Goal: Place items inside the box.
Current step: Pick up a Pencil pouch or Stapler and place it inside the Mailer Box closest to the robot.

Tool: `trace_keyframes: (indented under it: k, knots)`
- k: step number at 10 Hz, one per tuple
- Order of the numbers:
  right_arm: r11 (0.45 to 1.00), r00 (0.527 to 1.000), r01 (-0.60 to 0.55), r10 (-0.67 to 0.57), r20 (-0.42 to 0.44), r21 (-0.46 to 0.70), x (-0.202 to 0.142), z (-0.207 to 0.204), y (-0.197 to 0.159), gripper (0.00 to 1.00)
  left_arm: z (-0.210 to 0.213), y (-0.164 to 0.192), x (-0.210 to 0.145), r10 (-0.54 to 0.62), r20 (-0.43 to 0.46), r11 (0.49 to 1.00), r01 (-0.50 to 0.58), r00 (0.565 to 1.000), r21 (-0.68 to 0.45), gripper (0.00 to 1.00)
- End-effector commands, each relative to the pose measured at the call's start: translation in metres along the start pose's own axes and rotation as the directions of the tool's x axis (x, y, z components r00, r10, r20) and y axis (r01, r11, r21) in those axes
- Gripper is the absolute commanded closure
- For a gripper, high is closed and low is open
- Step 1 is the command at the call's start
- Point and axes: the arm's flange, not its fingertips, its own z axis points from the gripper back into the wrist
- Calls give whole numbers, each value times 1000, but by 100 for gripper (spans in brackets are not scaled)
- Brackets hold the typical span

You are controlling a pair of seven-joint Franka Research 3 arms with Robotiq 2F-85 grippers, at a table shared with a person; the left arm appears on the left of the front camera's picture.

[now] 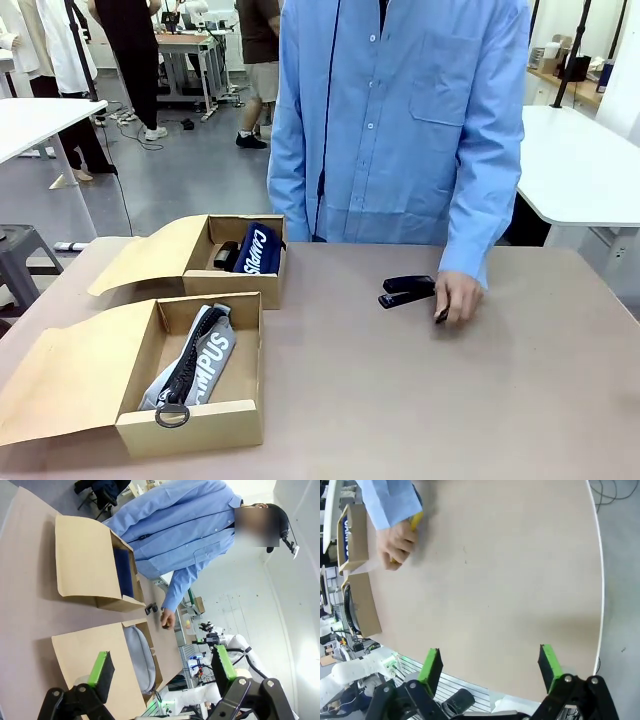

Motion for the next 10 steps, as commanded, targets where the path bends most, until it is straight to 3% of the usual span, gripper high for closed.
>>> trace_keyframes:
  k: [1, 3, 4, 8, 10]
  knots:
    - [1000, 1000, -22, 22, 20, 11, -18, -27, 24, 0, -1, -2, 0, -21, 12, 1000, 21, 1000, -20, 0]
    - [999, 999, 29, -28, -27, 32, -6, -43, 53, 0, -1, -2, 0, -21, 12, 1000, 21, 1000, -20, 0]
    - [997, 996, 71, -73, -50, -31, 0, -58, 85, 0, -1, -2, 0, -21, 12, 1000, 21, 1000, -20, 0]
    - [951, 953, -194, 126, -275, -239, 53, -132, 229, 0, -1, -2, 0, -21, 12, 1000, 21, 1000, -20, 0]
    - [918, 924, -268, 159, -348, -292, 85, -176, 283, 0, -1, -2, 0, -21, 12, 1000, 21, 1000, -20, 0]
